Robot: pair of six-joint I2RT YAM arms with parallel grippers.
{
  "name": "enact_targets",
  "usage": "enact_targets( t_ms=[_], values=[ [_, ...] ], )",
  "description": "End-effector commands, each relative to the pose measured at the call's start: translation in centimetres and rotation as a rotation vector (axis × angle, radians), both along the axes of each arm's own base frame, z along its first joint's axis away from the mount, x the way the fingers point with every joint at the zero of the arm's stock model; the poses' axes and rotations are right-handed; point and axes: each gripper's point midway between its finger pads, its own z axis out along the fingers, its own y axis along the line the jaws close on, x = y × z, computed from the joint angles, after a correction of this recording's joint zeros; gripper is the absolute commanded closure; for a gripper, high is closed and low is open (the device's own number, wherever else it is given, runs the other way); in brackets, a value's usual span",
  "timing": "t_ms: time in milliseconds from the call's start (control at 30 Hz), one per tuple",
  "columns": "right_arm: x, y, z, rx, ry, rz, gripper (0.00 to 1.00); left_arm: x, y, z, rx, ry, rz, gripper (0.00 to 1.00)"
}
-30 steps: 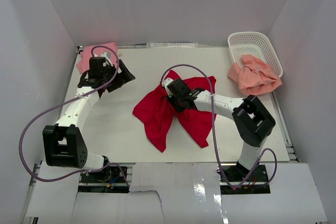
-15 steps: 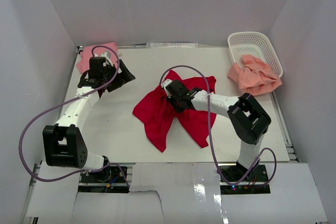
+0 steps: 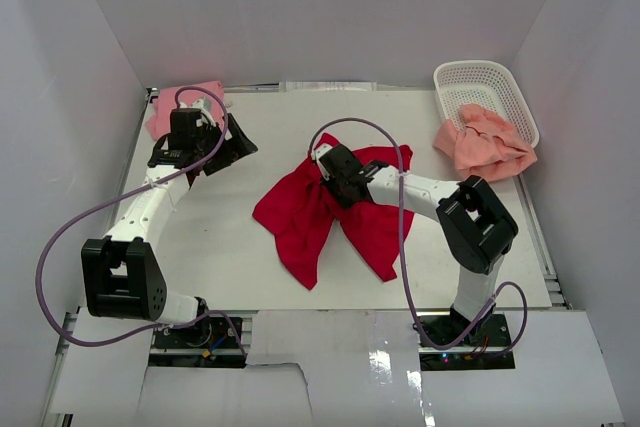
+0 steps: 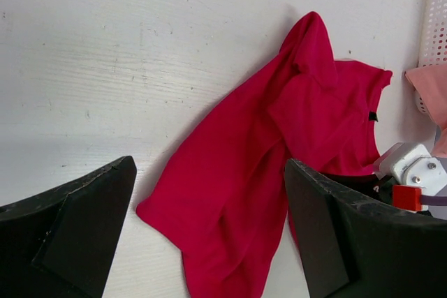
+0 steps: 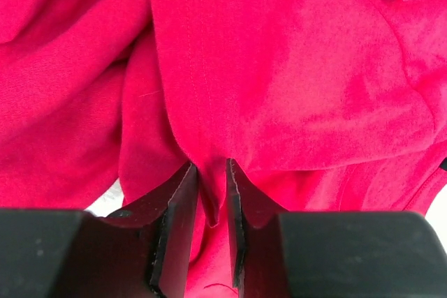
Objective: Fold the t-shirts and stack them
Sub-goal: Flatten out the tshirt
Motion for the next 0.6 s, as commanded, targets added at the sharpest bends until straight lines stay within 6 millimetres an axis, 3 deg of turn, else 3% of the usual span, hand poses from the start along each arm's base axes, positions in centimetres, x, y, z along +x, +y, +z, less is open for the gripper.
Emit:
enact_targets(
  t_ms=[0,133,267,333,433,567],
  values=[
    [0.8,0.4,2.3,0.038,-0.037,-0.011,0.72,-0.2,0.0,2.1,0.006,-0.069,-0.007,0.02],
    [0.8,0.3,2.2,0.046,-0.027,-0.012,0.77,-0.1,-0.1,2.1,0.003,-0.069,-0.011,0.02],
    [1.2,-0.1,1.9,0.044,-0.007,-0.021,0.92,-0.1,-0.1,2.1,0.002,-0.069,-0.012,0.02],
    [1.2,-0.2,1.8,0.044,0.003,-0.025,0.92,-0.1,-0.1,2.1,0.001,-0.068,-0.015,0.02],
    [1.5,0.1,2.8,0.061,-0.012,-0.023,0.92,-0.2,-0.1,2.2,0.003,-0.069,-0.018,0.02],
    [2.5,0.6,6.0,0.103,-0.048,-0.035,0.92,-0.6,-0.6,2.1,-0.008,-0.067,-0.054,0.02]
  ],
)
